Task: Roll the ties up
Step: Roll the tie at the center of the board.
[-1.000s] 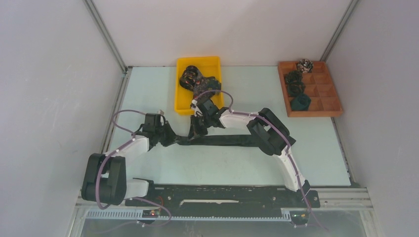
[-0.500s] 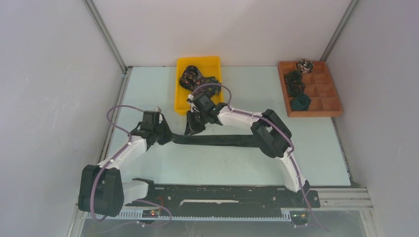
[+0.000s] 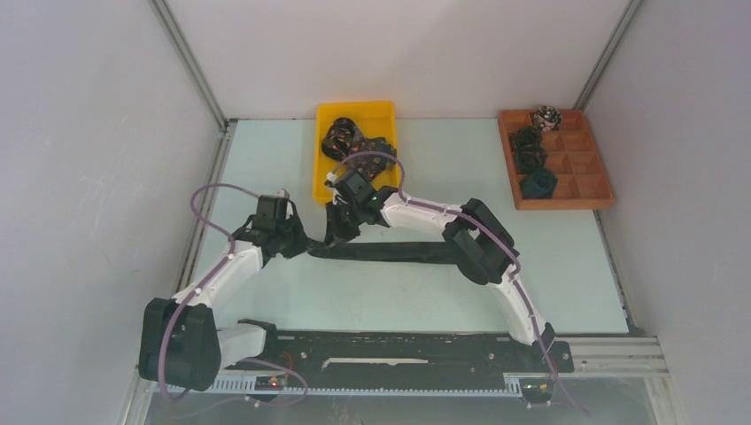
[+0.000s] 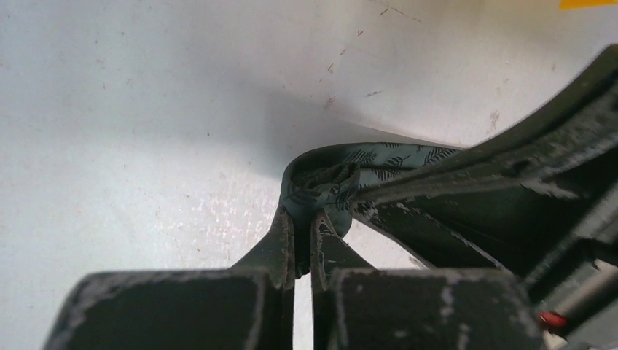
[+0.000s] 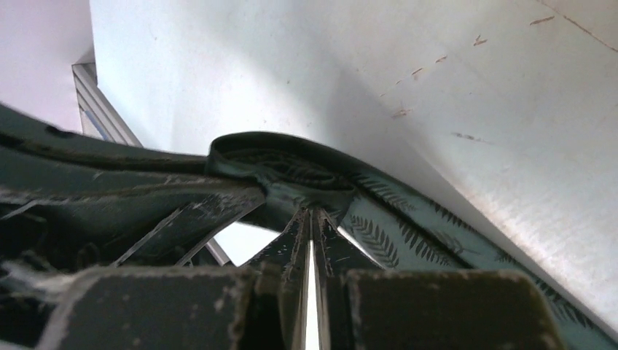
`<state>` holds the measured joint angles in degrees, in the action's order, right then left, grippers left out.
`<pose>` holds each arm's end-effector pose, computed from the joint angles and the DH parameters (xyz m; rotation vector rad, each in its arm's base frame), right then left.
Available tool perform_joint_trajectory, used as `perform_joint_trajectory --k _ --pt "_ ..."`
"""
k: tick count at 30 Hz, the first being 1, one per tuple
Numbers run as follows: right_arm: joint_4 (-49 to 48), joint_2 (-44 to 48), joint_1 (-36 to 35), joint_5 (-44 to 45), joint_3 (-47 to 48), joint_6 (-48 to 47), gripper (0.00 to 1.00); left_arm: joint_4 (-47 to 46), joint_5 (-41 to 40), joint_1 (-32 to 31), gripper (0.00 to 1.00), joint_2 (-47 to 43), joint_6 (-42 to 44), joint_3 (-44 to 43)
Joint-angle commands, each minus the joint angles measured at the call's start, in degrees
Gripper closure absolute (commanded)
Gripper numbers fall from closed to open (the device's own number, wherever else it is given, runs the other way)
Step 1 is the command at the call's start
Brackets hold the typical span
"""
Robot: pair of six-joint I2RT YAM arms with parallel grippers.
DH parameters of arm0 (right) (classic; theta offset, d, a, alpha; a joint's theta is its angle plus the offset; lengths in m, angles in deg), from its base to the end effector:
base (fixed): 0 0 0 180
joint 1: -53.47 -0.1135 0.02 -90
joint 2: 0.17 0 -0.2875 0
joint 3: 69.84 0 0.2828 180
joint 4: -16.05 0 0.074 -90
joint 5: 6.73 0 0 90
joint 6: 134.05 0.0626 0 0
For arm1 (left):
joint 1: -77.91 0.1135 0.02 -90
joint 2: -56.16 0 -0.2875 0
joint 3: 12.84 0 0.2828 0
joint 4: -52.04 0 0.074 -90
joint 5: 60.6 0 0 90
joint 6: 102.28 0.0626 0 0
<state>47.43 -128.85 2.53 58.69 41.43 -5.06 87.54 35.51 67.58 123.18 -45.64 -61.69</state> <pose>0.3300 0.4480 0.1548 -0.5009 2.6620 1.1334 0.2518 -0.0527 0.1802 -0.4665 2.5143 -0.4388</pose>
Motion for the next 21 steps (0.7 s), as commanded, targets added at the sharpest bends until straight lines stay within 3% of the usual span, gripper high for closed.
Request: perform_joint_trajectory --k 1,14,21 --pt "-0.1 -2.7 -0.6 0.0 3.4 0.2 0.94 1.0 -1.5 -0.5 1.00 -1.2 1.7 -2.9" --pt "-0.6 -7.1 -1.1 -3.6 10.2 1.5 0.96 3.2 -2.6 -1.0 1.00 0.0 2.2 -6.0" --pt "-1.4 -6.6 -1.1 -5.4 9.1 1.5 0.96 4.7 -5.1 -3.2 1.00 3.2 3.2 -8.2"
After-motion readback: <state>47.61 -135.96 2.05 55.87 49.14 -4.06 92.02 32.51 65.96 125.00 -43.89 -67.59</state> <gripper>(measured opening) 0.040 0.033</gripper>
